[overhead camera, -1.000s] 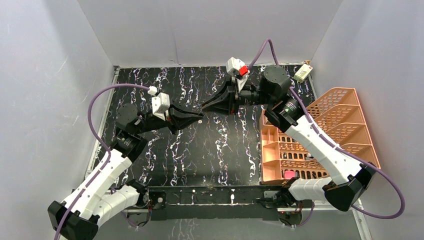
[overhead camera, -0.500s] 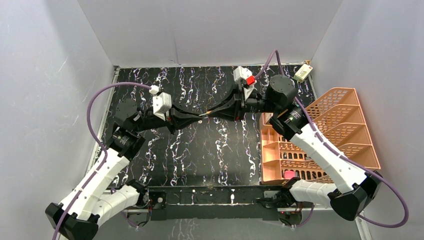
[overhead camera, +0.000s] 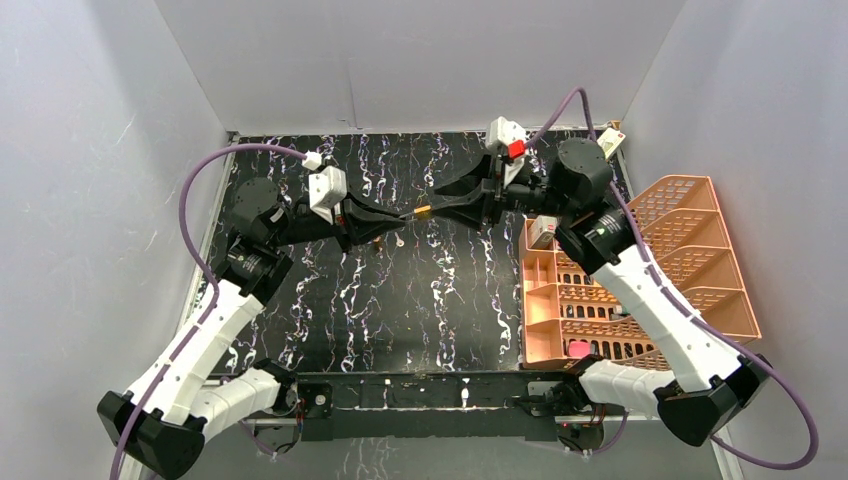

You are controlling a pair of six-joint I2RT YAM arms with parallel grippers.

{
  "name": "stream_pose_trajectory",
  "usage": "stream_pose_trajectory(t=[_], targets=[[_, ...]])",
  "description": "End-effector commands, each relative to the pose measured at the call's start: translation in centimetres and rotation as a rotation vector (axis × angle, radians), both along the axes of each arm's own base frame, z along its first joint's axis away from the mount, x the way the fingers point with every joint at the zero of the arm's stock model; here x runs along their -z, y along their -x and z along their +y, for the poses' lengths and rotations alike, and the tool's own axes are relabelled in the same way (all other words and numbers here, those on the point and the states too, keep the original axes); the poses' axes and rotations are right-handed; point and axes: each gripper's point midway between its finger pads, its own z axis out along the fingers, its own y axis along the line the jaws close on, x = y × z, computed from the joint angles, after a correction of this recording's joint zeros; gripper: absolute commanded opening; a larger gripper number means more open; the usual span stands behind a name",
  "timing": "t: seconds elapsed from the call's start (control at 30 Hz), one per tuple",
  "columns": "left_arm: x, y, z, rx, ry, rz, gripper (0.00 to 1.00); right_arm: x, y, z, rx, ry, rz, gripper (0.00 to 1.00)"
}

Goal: Lock with the key
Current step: Lock the lock.

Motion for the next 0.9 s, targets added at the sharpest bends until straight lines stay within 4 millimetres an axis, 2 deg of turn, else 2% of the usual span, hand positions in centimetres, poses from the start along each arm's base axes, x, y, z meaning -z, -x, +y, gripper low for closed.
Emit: stream_pose_trajectory(t=[0.0,0.13,0.37,0.87], targets=[[-2.1,0.8,0.6,0.019,0.025,-0.077,0.0,-3.2,-0.5,-2.7,0.119,-0.044,-0.127,0.49],[-1.5,0.1,0.7,0.021,0.022,-0.056,0.0,-2.2,0.6,-3.2,0.088,-0.05,-0.115,0.5],[-0.8,-1.0,0.7,0.039,0.029,-0.013,0.0,0.3,1.1,-1.7,-0.046,0.003,-0.02,0.4],[0.5,-2.6,1.1,0.065,0.042,0.059,0.0,0.7,0.7,-1.0,-0.09,-0.004,-0.014,0.32]])
